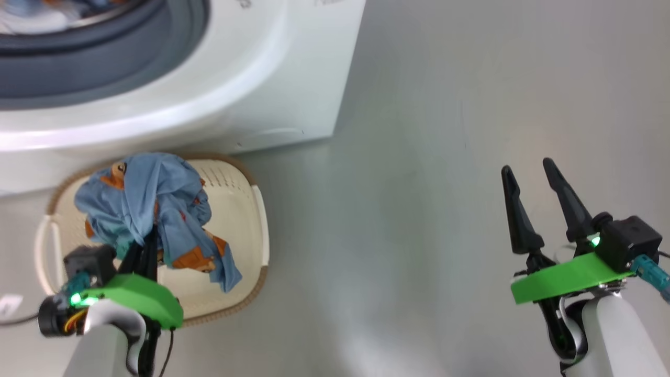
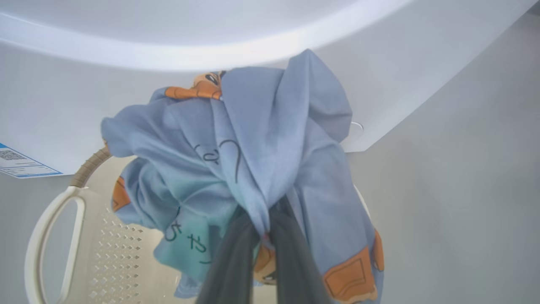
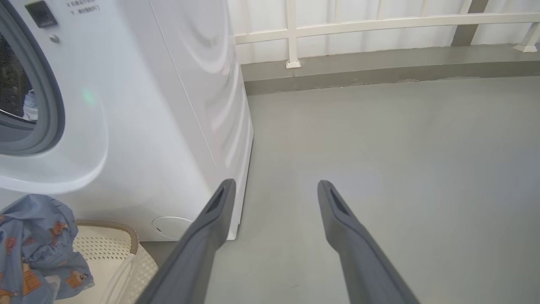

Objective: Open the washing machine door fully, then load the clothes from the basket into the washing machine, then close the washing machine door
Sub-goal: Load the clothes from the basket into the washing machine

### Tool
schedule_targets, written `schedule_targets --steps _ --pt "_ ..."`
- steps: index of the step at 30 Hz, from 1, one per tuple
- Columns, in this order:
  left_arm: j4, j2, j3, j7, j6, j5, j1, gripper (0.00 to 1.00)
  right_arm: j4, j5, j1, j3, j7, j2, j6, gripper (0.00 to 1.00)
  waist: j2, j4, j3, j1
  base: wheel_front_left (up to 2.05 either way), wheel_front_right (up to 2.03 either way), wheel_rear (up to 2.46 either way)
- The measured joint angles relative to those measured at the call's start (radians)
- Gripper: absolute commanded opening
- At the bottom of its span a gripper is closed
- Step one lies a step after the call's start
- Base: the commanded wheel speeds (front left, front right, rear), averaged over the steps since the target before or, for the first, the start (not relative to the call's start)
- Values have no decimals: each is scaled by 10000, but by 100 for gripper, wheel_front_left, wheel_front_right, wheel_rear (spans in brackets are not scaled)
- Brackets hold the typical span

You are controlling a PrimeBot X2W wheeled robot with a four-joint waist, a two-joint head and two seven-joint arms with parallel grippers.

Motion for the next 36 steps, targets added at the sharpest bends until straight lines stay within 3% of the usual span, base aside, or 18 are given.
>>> schedule_targets --steps 20,36 --pt "-2968 -332 805 0 182 199 2754 0 656 -69 1165 261 2 -163 0 100 0 571 -3225 0 0 0 0" --pt "-5252 -334 1055 -4 431 809 4622 0 880 -65 1894 497 2 -71 0 100 0 786 -5115 0 0 0 0"
